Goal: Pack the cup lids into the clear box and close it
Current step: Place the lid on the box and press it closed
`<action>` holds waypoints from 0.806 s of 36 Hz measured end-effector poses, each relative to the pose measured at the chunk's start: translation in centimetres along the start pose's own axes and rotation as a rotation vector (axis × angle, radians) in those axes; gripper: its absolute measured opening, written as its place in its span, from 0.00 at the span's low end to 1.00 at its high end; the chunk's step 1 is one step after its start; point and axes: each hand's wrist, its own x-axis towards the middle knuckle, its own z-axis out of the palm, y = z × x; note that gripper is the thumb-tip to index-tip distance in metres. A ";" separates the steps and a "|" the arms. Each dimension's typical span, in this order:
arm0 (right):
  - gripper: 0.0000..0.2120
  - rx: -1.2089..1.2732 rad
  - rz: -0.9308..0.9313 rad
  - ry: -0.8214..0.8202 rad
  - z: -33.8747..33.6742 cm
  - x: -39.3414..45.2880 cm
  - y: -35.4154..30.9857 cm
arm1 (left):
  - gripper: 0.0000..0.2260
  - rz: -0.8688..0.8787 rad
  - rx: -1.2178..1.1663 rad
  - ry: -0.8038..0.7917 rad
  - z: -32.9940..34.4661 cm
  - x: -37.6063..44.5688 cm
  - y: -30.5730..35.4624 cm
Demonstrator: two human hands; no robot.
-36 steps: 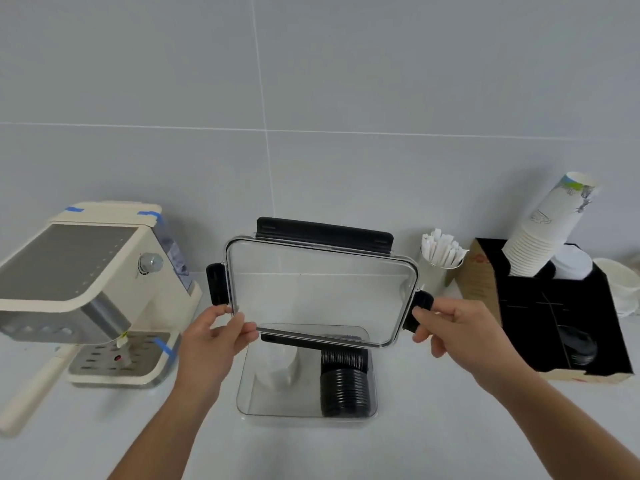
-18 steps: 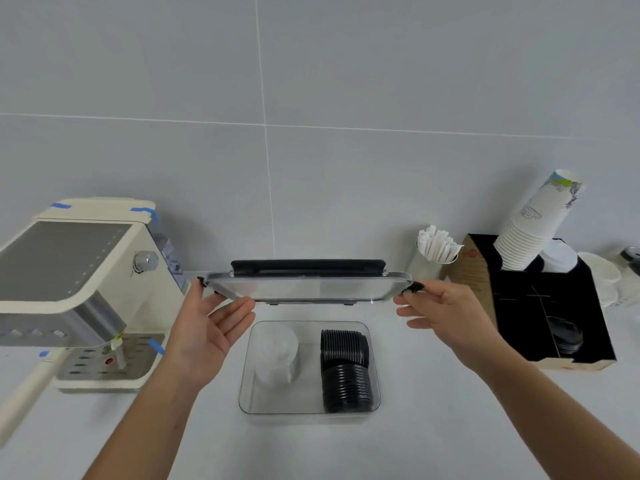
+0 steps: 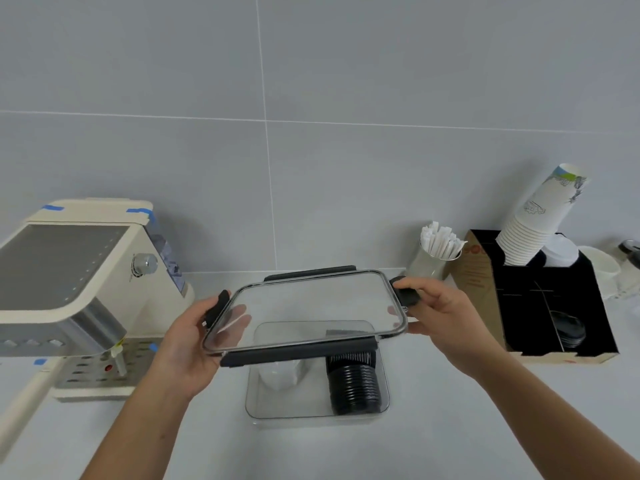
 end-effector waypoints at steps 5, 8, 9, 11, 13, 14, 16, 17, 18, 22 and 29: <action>0.23 0.258 0.155 -0.037 -0.3 -0.7 0.6 | 0.13 0.000 0.006 -0.012 -0.3 -0.5 -0.1; 0.23 0.435 0.252 0.013 -0.5 -0.7 0.7 | 0.15 0.037 0.038 -0.033 -0.3 -1.0 0.0; 0.22 0.474 0.260 0.023 -0.6 -0.8 0.6 | 0.15 0.045 0.043 -0.042 -0.4 -1.1 0.0; 0.16 0.504 0.264 0.040 -0.4 -0.9 0.2 | 0.15 0.056 0.053 -0.048 -0.5 -1.5 0.0; 0.11 0.448 0.276 0.083 -0.2 -0.9 0.1 | 0.15 0.084 0.088 -0.034 -0.5 -1.7 -0.1; 0.09 0.398 0.287 0.114 0.0 -0.9 0.2 | 0.15 0.099 0.112 -0.022 -0.6 -1.7 -0.1; 0.07 0.281 0.309 0.176 0.6 -0.8 0.6 | 0.15 0.116 0.149 -0.008 -0.8 -1.8 -0.4; 0.05 0.223 0.309 0.204 0.9 -0.8 0.9 | 0.15 0.119 0.164 -0.003 -0.8 -1.8 -0.6; 0.05 0.165 0.309 0.231 1.1 -0.8 1.2 | 0.15 0.121 0.182 0.008 -0.8 -1.8 -0.9; 0.15 0.020 0.336 0.278 1.8 -1.0 2.7 | 0.16 0.143 0.286 0.075 -1.1 -1.3 -2.3; 0.22 0.025 0.459 0.305 1.0 -1.0 6.3 | 0.17 0.159 0.502 0.159 -2.2 0.4 -5.6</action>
